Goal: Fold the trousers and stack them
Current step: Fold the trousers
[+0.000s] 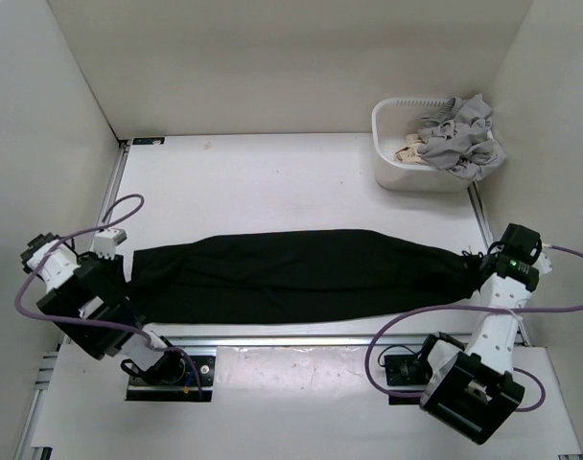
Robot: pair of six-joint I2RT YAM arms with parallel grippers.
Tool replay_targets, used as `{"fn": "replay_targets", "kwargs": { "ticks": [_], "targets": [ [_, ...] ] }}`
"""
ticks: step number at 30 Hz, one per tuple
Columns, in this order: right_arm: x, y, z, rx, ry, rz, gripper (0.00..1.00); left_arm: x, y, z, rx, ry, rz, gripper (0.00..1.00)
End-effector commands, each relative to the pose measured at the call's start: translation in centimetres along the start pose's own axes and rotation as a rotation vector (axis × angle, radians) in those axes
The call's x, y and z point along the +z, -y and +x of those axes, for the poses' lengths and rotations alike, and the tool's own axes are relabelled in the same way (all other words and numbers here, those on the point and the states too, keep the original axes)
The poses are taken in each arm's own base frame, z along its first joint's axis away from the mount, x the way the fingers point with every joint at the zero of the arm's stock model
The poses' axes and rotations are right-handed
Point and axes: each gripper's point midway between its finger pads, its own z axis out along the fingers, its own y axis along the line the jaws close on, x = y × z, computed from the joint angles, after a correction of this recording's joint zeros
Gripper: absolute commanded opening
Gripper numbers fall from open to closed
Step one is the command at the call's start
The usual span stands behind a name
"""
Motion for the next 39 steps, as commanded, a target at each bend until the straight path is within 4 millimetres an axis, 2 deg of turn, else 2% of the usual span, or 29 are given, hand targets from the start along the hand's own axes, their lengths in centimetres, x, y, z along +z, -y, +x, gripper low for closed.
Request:
{"fn": "replay_targets", "kwargs": {
  "ticks": [1, 2, 4, 9, 12, 13, 14, 16, 17, 19, 20, 21, 22, 23, 24, 25, 26, 29, 31, 35, 37, 39],
  "targets": [
    [-0.6, -1.0, -1.5, -0.029, 0.011, -0.009, 0.0, -0.5, -0.2, -1.6, 0.044, 0.072, 0.057, 0.44],
    [-0.7, -1.3, -1.8, -0.029, 0.014, -0.012, 0.0, -0.4, 0.3, -1.3, 0.033, 0.056, 0.097, 0.52],
    [-0.7, -1.6, -1.8, -0.039, 0.005, -0.022, 0.0, 0.0, 0.7, -1.1, 0.044, 0.06, 0.124, 0.6],
    [-0.7, -2.2, -1.8, -0.066, -0.014, -0.048, 0.0, 1.6, 2.1, -1.0, 0.011, 0.098, 0.224, 0.7],
    [-0.4, -2.4, -1.7, -0.078, -0.031, -0.05, 0.0, 1.5, 2.9, -2.2, 0.003, 0.153, 0.293, 0.73],
    [-0.4, -2.4, -1.7, -0.078, -0.031, -0.05, 0.0, 1.5, 3.1, -2.6, 0.006, 0.159, 0.309, 0.71],
    [-0.4, -2.4, -1.7, -0.078, -0.031, -0.05, 0.0, 1.5, 3.3, -2.9, 0.012, 0.165, 0.317, 0.5],
    [-0.1, -2.0, -1.1, -0.065, -0.047, -0.037, 0.0, 3.1, 3.8, -2.0, -0.021, 0.123, 0.355, 0.19],
    [-0.1, -2.1, -1.1, -0.056, -0.047, -0.037, 0.0, 3.4, 3.5, -1.6, -0.037, 0.099, 0.351, 0.14],
    [0.1, -1.8, -0.8, -0.035, -0.06, -0.032, 0.0, 3.7, 3.6, -0.9, -0.07, 0.09, 0.383, 0.14],
    [-0.4, -2.1, -1.7, -0.022, -0.033, -0.044, 0.0, 3.2, 3.1, -1.0, -0.072, 0.098, 0.374, 0.14],
    [-0.8, -2.1, -2.3, -0.012, -0.024, -0.043, 0.0, 2.7, 2.4, -1.2, -0.102, 0.104, 0.361, 0.14],
    [-2.2, -2.7, -3.6, -0.001, -0.002, -0.051, 0.0, 1.5, 0.3, -1.9, -0.098, 0.122, 0.297, 0.14],
    [-3.1, -3.0, -4.1, -0.017, 0.006, -0.057, 0.0, 0.9, -0.7, -2.2, -0.096, 0.12, 0.262, 0.14],
    [-3.5, -2.6, -4.6, -0.027, 0.008, -0.02, 0.0, 0.3, -1.7, -2.4, -0.095, 0.12, 0.229, 0.14],
    [-4.3, -1.3, -4.8, -0.04, 0.014, 0.052, 0.0, -0.9, -3.3, -2.8, -0.085, 0.133, 0.175, 0.14],
    [-5.1, -1.1, -5.7, -0.031, 0.042, 0.068, 0.0, -1.2, -3.7, -3.2, -0.075, 0.139, 0.16, 0.14],
    [-5.4, -0.5, -5.9, 0.004, 0.054, 0.087, 0.0, -1.6, -4.6, -3.2, -0.062, 0.12, 0.133, 0.14],
    [-5.8, -0.2, -5.5, 0.026, 0.034, 0.095, 0.0, -1.9, -5.0, -2.8, -0.047, 0.093, 0.114, 0.14],
    [-5.8, 1.6, -3.7, 0.02, -0.034, 0.147, 0.0, -1.4, -5.2, -1.2, -0.011, 0.023, 0.116, 0.14],
    [-4.9, 3.0, -2.1, 0.015, -0.067, 0.189, 0.0, -0.9, -4.8, -0.1, 0.006, -0.016, 0.131, 0.14],
    [-4.0, 3.4, -1.6, 0.015, -0.07, 0.191, 0.0, -0.2, -4.0, 1.0, -0.003, -0.043, 0.166, 0.14]
  ]
}}
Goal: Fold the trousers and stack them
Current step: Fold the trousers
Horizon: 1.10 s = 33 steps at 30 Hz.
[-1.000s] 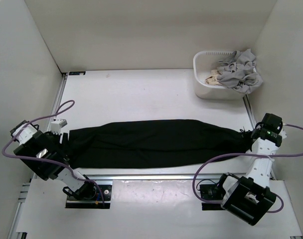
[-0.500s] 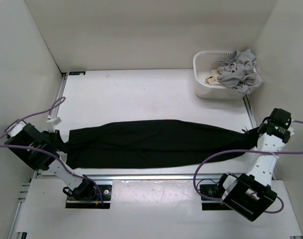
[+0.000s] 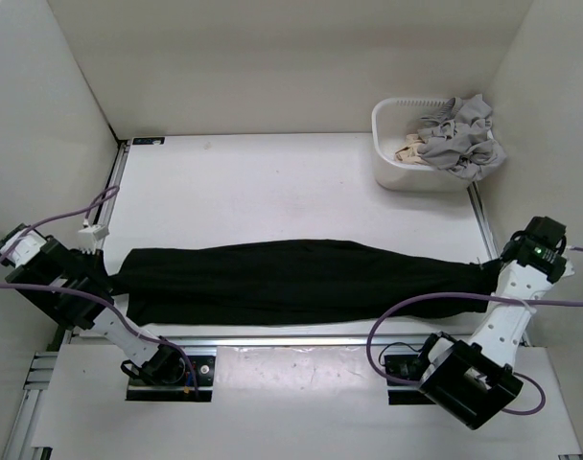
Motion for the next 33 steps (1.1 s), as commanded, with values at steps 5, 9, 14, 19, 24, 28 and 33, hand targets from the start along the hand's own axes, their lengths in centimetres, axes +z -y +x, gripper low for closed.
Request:
{"fn": "replay_targets", "kwargs": {
  "ticks": [5, 9, 14, 19, 24, 28, 33],
  "targets": [
    [3.4, 3.8, 3.4, -0.012, -0.072, 0.137, 0.01, 1.3, 0.8, 2.9, 0.043, -0.099, 0.04, 0.23],
    [4.2, 5.3, 3.7, -0.004, -0.065, 0.214, 0.38, 1.6, 1.4, 4.3, 0.041, -0.152, 0.053, 0.48],
    [3.4, 3.5, 2.1, -0.062, -0.024, 0.124, 0.63, 1.4, 1.1, 4.1, 0.063, -0.163, 0.045, 0.6],
    [2.1, 0.4, 1.1, -0.162, 0.015, -0.017, 0.68, 2.5, 0.4, 2.5, 0.137, -0.172, 0.015, 0.61],
    [-0.3, -2.4, -0.7, -0.325, 0.141, -0.086, 0.68, 2.9, -1.9, -0.4, 0.143, -0.142, -0.103, 0.61],
    [-2.0, -7.0, 1.4, -0.537, 0.129, -0.228, 0.68, 1.4, -3.3, -2.3, 0.153, -0.113, -0.164, 0.61],
    [0.7, -9.9, 11.1, -0.706, -0.045, -0.299, 0.58, 1.6, -1.9, -5.4, 0.273, -0.076, -0.173, 0.64]
  ]
}}
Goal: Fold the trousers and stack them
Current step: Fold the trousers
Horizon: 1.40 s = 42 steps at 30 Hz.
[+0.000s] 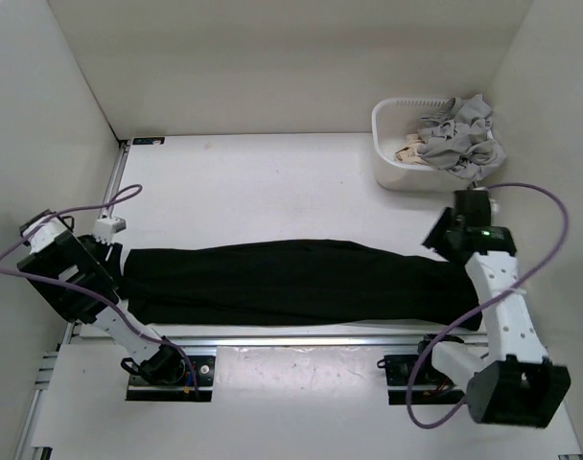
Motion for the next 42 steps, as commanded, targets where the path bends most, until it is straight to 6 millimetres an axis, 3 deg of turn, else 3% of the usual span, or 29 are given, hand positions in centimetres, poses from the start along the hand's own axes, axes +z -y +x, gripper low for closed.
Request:
{"fn": "replay_targets", "kwargs": {
  "ticks": [1, 2, 5, 7, 9, 12, 15, 18, 20, 23, 24, 27, 28, 29, 31, 32, 34, 38, 39, 41, 42],
  "targets": [
    [3.1, -3.4, 5.4, -0.077, -0.129, -0.016, 0.55, -1.2, 0.7, -5.5, 0.141, 0.087, -0.047, 0.64],
    [4.0, -4.3, 6.0, -0.066, -0.127, -0.033, 0.5, -1.1, 1.1, -6.6, 0.159, 0.101, -0.037, 0.64],
    [6.0, -5.6, 9.5, -0.021, -0.203, -0.026, 0.47, -1.3, 2.7, -10.4, 0.207, 0.16, -0.016, 0.62],
    [6.8, -5.6, 11.1, -0.014, -0.24, 0.024, 0.47, -0.8, 3.6, -11.1, 0.209, 0.143, -0.005, 0.6],
    [7.5, -4.8, 12.4, -0.025, -0.269, 0.083, 0.47, 1.5, 5.7, -10.3, 0.25, 0.055, 0.047, 0.56],
    [8.5, -3.9, 14.0, -0.037, -0.322, 0.16, 0.47, 4.3, 7.1, -8.1, 0.262, -0.062, 0.049, 0.5],
    [9.9, -4.0, 14.8, -0.021, -0.337, 0.184, 0.47, 6.2, 7.6, -6.8, 0.248, -0.115, 0.023, 0.5],
    [11.6, -3.4, 14.6, 0.034, -0.336, 0.224, 0.47, 7.7, 7.0, -7.1, 0.221, -0.132, 0.008, 0.45],
    [12.3, -4.0, 13.2, 0.05, -0.312, 0.224, 0.47, 8.8, 6.1, -7.8, 0.188, -0.13, 0.003, 0.41],
    [14.0, -4.3, 11.3, 0.072, -0.301, 0.256, 0.47, 9.3, 3.8, -10.5, 0.133, -0.089, -0.041, 0.4],
    [14.3, -5.5, 9.4, 0.073, -0.28, 0.237, 0.47, 9.3, 3.2, -11.7, 0.108, -0.062, -0.055, 0.4],
    [15.4, -7.1, 7.3, 0.053, -0.274, 0.227, 0.47, 8.5, 0.7, -15.6, 0.101, 0.006, -0.103, 0.4],
    [15.8, -8.8, 5.4, 0.066, -0.242, 0.196, 0.47, 8.3, 0.1, -16.5, 0.088, 0.022, -0.117, 0.4],
    [15.9, -9.1, 4.5, 0.068, -0.235, 0.193, 0.47, 7.9, -0.9, -18.0, 0.091, 0.049, -0.14, 0.41],
    [16.5, -10.1, 3.3, 0.051, -0.237, 0.175, 0.47, 7.3, -0.9, -19.5, 0.106, 0.073, -0.134, 0.46],
    [16.3, -11.4, 1.8, 0.046, -0.218, 0.142, 0.49, 7.0, -0.8, -19.6, 0.1, 0.06, -0.123, 0.52],
    [16.1, -12.5, 1.3, -0.007, -0.239, 0.087, 0.52, 6.4, -0.4, -19.8, 0.104, 0.074, -0.119, 0.54],
    [12.6, -14.5, -0.8, -0.052, -0.202, -0.056, 0.63, 2.9, 0.6, -20.2, 0.095, 0.125, -0.152, 0.62],
    [10.6, -14.5, -1.7, -0.043, -0.164, -0.086, 0.66, 1.0, 0.5, -20.6, 0.081, 0.161, -0.183, 0.63],
    [7.7, -13.6, -2.9, -0.025, -0.111, -0.1, 0.69, -0.9, 0.0, -20.1, 0.04, 0.181, -0.219, 0.66],
    [6.8, -12.5, -2.6, -0.019, -0.115, -0.071, 0.71, -1.9, 0.2, -19.6, 0.021, 0.184, -0.235, 0.67]
  ]
}}
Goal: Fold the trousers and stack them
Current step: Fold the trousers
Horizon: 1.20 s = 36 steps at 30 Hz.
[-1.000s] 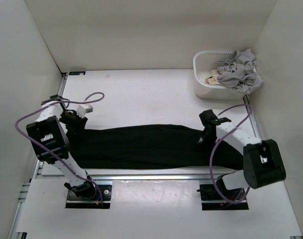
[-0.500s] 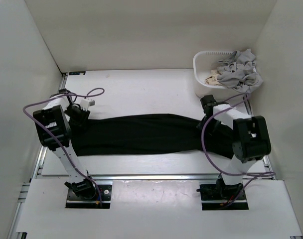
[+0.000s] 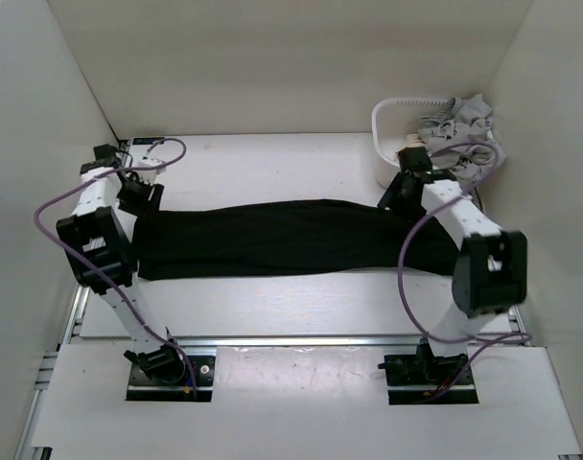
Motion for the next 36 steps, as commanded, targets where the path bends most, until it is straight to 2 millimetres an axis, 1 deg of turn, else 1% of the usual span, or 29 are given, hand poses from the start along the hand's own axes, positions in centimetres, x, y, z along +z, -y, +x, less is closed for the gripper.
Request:
{"fn": "replay_targets", "kwargs": {
  "ticks": [1, 2, 3, 4, 5, 6, 7, 8, 9, 10, 11, 12, 13, 14, 18, 19, 20, 22, 24, 25, 26, 28, 29, 31, 32, 33, 34, 35, 36],
  "targets": [
    [-5.9, 2.0, -0.8, 0.026, 0.074, -0.023, 0.71, -6.4, -0.7, -0.5, -0.056, 0.086, -0.099, 0.69],
    [-7.4, 3.4, -1.1, 0.074, 0.094, -0.021, 0.73, -6.8, -1.2, 0.7, -0.074, 0.059, -0.13, 0.71],
    [-7.8, 5.1, -0.3, 0.107, 0.073, 0.019, 0.75, -6.5, -0.6, 2.1, -0.092, 0.02, -0.133, 0.72],
    [-8.0, 6.5, 0.2, 0.147, 0.068, 0.039, 0.76, -6.2, -0.8, 3.5, -0.115, -0.013, -0.141, 0.72],
    [-8.2, 8.8, 1.2, 0.23, 0.056, 0.041, 0.76, -6.0, -1.2, 4.7, -0.132, -0.043, -0.16, 0.72],
    [-8.3, 10.0, 1.8, 0.265, 0.052, 0.044, 0.76, -5.6, -1.3, 6.6, -0.181, -0.069, -0.149, 0.72],
    [-9.3, 12.0, 1.7, 0.352, 0.093, 0.043, 0.76, -5.5, -1.6, 7.3, -0.198, -0.072, -0.153, 0.72],
    [-9.2, 13.1, 2.0, 0.398, 0.103, 0.046, 0.78, -5.9, -2.0, 7.3, -0.22, -0.048, -0.161, 0.72],
    [-8.3, 14.1, 3.3, 0.431, 0.084, 0.043, 0.78, -6.0, -2.4, 8.1, -0.266, -0.035, -0.16, 0.72],
    [-8.6, 15.3, 2.8, 0.493, 0.122, 0.029, 0.78, -6.4, -2.6, 8.1, -0.277, -0.013, -0.16, 0.72],
    [-8.2, 15.6, 3.0, 0.508, 0.124, 0.01, 0.78, -6.4, -2.6, 7.7, -0.294, 0.021, -0.143, 0.72],
    [-7.1, 16.5, 3.7, 0.547, 0.105, 0.011, 0.78, -6.2, -2.5, 8.0, -0.31, 0.032, -0.143, 0.72],
    [-6.8, 16.2, 2.6, 0.556, 0.14, -0.029, 0.78, -5.9, -2.5, 8.2, -0.31, 0.032, -0.143, 0.72],
    [-6.3, 15.8, 2.5, 0.563, 0.126, -0.058, 0.78, -5.6, -2.4, 8.3, -0.31, 0.032, -0.143, 0.72],
    [-4.3, 16.3, 1.0, 0.577, 0.115, -0.057, 0.78, -4.8, -2.4, 10.0, -0.346, 0.005, -0.154, 0.75],
    [-4.1, 16.7, 0.7, 0.579, 0.12, -0.035, 0.78, -4.2, -2.2, 11.2, -0.366, -0.027, -0.145, 0.75],
    [-4.3, 16.7, -0.2, 0.569, 0.137, -0.03, 0.78, -3.7, -2.2, 11.5, -0.37, -0.035, -0.138, 0.75],
    [-4.1, 17.3, -1.2, 0.565, 0.144, -0.003, 0.76, -3.3, -2.3, 13.2, -0.394, -0.063, -0.133, 0.75],
    [-3.9, 18.0, -1.7, 0.553, 0.145, 0.027, 0.75, -3.1, -2.4, 13.5, -0.398, -0.063, -0.122, 0.75],
    [-4.1, 17.9, -2.4, 0.542, 0.156, 0.023, 0.72, -3.1, -2.3, 13.4, -0.386, -0.056, -0.115, 0.75],
    [-3.9, 17.9, -2.3, 0.543, 0.146, 0.027, 0.64, -2.6, -1.9, 13.8, -0.393, -0.07, -0.1, 0.72],
    [-3.2, 18.0, -2.3, 0.536, 0.125, 0.038, 0.58, -2.3, -1.5, 13.7, -0.386, -0.056, -0.074, 0.63],
    [-3.1, 18.0, -2.6, 0.536, 0.123, 0.038, 0.55, -2.0, -1.3, 13.7, -0.39, -0.054, -0.058, 0.49],
    [-2.6, 18.2, -2.6, 0.537, 0.119, 0.051, 0.52, -1.5, -0.9, 14.0, -0.405, -0.065, -0.045, 0.35],
    [-2.6, 18.4, -2.6, 0.537, 0.123, 0.061, 0.52, -1.4, -0.2, 14.3, -0.413, -0.072, -0.022, 0.29],
    [-2.3, 18.5, -2.5, 0.538, 0.112, 0.066, 0.5, -1.1, 0.2, 14.3, -0.419, -0.071, 0.002, 0.19],
    [-1.8, 18.5, -2.2, 0.539, 0.096, 0.073, 0.52, -1.1, 0.3, 14.1, -0.419, -0.064, 0.008, 0.18],
    [-1.8, 18.5, -2.2, 0.539, 0.096, 0.073, 0.54, -1.0, 0.9, 14.4, -0.418, -0.07, 0.031, 0.18],
    [-1.7, 18.4, -2.1, 0.531, 0.08, 0.068, 0.6, -1.0, 1.1, 14.5, -0.421, -0.076, 0.037, 0.18]
  ]
}}
